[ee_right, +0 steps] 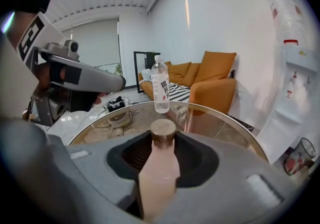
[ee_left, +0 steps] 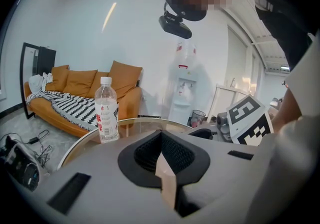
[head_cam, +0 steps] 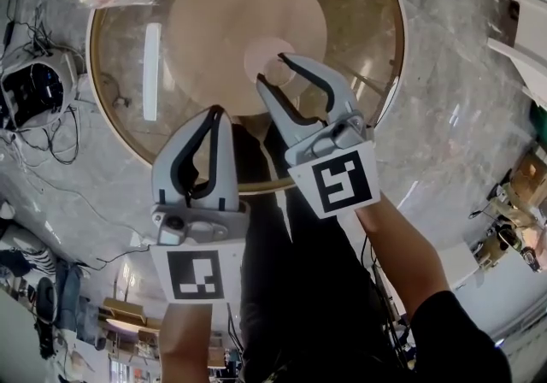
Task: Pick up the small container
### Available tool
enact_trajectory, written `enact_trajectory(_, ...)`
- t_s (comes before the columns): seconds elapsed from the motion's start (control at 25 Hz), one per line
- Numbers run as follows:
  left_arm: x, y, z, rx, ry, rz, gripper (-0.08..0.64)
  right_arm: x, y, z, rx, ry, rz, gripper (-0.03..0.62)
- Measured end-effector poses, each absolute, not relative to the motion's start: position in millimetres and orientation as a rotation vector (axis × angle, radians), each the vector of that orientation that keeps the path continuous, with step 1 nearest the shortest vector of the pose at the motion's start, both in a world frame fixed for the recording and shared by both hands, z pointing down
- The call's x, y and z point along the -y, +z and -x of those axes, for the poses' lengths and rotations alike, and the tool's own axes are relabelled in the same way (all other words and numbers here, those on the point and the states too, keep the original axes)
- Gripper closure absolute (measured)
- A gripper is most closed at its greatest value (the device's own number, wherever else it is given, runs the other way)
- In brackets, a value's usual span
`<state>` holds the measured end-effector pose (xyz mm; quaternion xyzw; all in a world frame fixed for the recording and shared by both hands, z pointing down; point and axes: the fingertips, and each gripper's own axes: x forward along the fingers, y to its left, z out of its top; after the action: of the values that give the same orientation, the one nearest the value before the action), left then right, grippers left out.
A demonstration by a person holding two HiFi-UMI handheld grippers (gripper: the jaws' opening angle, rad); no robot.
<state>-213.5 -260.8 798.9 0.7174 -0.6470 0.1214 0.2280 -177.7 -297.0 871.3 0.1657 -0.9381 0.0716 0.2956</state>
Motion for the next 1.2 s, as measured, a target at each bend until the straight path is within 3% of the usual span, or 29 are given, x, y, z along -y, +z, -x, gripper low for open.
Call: enact_trajectory(1.2,274,621,220,1.813,0.332,-2.046,0.554,315,668,169,2.523,0.124,-0.495,0.459)
